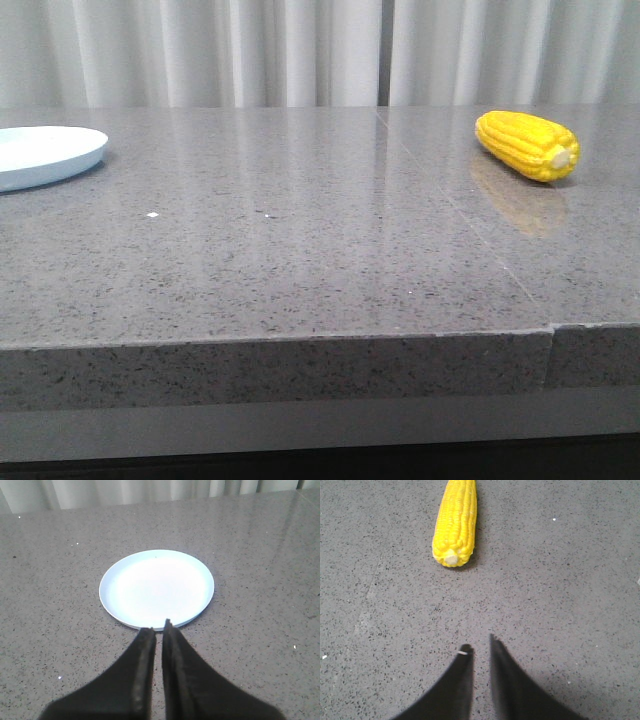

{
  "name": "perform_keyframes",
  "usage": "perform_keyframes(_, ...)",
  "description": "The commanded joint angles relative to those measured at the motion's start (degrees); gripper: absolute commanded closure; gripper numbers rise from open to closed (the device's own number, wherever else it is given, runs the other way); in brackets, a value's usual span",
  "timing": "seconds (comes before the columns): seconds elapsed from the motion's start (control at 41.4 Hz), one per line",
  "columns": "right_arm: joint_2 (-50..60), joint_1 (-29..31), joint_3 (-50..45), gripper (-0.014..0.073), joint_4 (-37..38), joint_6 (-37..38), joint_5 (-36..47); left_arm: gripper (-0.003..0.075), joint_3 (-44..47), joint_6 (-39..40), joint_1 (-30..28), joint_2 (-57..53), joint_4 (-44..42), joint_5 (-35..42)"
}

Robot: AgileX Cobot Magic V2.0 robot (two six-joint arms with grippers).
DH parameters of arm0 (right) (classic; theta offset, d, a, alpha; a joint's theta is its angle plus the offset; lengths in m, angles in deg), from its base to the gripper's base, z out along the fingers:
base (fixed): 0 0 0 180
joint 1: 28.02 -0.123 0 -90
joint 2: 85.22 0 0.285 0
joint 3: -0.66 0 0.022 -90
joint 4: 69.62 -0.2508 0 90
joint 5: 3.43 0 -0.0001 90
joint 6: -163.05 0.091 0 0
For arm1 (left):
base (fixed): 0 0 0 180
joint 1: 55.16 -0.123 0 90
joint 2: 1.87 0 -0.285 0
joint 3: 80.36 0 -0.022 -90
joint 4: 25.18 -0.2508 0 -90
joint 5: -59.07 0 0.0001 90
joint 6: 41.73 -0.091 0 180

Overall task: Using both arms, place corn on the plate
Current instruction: 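Lower the left gripper toward the rim of the white plate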

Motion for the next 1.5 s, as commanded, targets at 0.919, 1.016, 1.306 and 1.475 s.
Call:
perform_keyframes(0.919,0.16,0.04,1.97,0.0072,0.50,-0.34,3.63,0.0187,-19.55,0.01,-7.81,33.64,-4.23,-4.42)
perform_keyframes(1.016,0.16,0.04,1.97,0.0072,0.50,-0.34,3.63,0.0187,-24.05,-5.72,-11.16,39.30,2.71,-7.31)
perform_keyframes(1.306,0.16,0.04,1.97,0.0072,0.50,-0.34,3.63,0.0187,-34.70,-15.11,-15.10,53.35,16.11,-9.87)
perform_keyframes(1.475,0.16,0.04,1.97,0.0072,0.50,-0.34,3.63,0.0187,-38.45,-15.11,-15.10,58.88,17.54,-9.58)
